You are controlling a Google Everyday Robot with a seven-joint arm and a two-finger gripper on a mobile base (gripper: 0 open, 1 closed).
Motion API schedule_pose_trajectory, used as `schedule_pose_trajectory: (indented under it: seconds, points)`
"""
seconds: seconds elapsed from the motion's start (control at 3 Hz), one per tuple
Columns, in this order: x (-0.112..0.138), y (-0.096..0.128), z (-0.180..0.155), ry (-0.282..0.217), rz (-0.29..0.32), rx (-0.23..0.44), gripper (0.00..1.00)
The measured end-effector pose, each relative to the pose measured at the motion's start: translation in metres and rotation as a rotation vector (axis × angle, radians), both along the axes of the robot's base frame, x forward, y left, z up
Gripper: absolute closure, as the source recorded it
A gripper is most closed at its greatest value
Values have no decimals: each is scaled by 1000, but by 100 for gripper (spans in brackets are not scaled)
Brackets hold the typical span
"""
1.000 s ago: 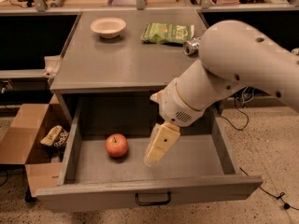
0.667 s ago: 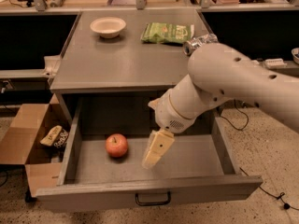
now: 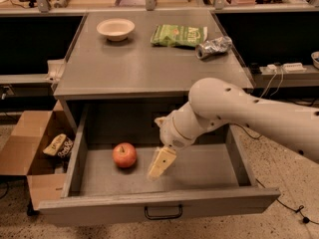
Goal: Pick apple from top drawer and place on counter
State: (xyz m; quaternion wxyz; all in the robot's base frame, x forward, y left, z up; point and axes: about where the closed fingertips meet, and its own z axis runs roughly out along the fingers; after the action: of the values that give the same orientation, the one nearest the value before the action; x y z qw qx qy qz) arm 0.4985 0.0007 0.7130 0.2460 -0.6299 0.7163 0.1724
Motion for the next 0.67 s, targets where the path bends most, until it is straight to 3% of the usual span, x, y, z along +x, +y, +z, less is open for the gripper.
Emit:
schedule_pose_trajectory:
  seconds: [0.67]
  points:
    - [18,28,-43,-12,-3,59,0]
